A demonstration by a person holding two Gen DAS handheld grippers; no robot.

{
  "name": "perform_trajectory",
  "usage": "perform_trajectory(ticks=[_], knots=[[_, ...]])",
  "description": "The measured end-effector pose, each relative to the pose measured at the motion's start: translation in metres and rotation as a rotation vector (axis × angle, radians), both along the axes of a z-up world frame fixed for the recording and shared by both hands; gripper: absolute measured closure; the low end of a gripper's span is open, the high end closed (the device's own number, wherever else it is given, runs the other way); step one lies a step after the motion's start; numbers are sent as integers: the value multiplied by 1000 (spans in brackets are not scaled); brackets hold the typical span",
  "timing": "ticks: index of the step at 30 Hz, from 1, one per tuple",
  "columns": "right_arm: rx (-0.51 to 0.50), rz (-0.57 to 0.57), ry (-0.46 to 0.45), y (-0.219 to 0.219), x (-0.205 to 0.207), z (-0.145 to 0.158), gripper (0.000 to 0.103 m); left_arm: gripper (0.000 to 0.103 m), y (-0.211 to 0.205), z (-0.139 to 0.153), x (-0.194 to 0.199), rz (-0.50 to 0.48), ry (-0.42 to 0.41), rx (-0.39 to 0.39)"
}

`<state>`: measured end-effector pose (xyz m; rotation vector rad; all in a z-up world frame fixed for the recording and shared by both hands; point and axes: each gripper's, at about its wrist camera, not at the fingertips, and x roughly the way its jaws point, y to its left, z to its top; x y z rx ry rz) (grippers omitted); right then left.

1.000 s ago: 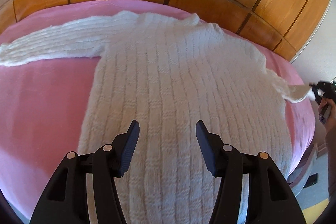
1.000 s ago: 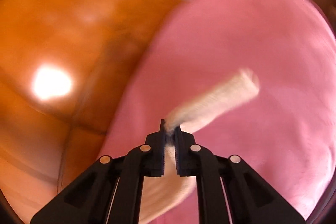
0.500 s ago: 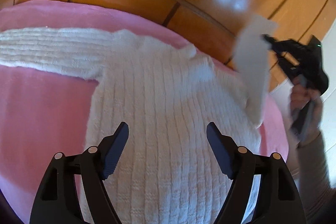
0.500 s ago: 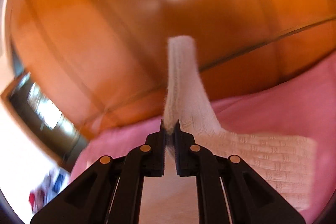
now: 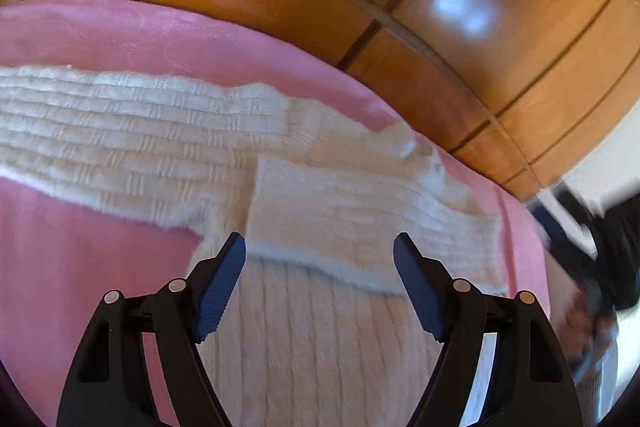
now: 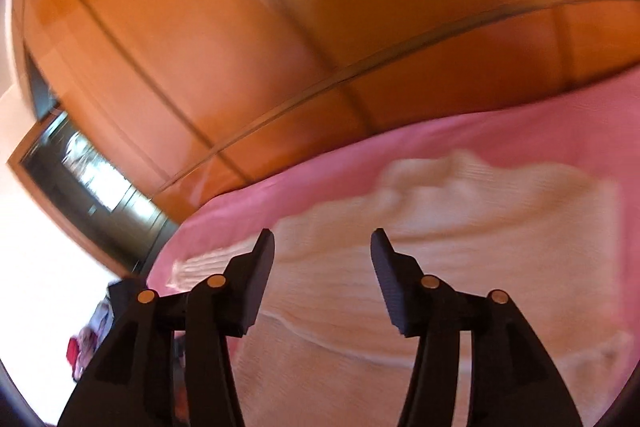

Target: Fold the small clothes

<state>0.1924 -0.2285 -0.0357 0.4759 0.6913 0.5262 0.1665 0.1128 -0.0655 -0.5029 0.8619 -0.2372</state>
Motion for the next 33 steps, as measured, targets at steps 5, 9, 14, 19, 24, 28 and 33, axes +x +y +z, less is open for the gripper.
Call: perform_trajectory(ticks=[5,9,14,19,24,28,33], knots=[[-50,-158,83,-75,-42,-29,49,59,-7,-31,40,3,122,8],[-50,-225,135,-100,-50,-46,49,87,-21,-26,50,-22,96,38],[-103,-191,105,-64,-15,-44,49,89,-42,18,52,-87,-65,122],[-319,-230,93,-24,37,-75,51,89,-44,52,45,-110,-217,171],[-499,-354,134,-28,50,-118,52,89,-29,22,63,-19,-130,310],[-527,-382,122,-27,48,-120,47,87,-25,-32,80,29,13,406],[-555,-381,114,-25,47,-122,45,48,10,-18,54,110,9,261]])
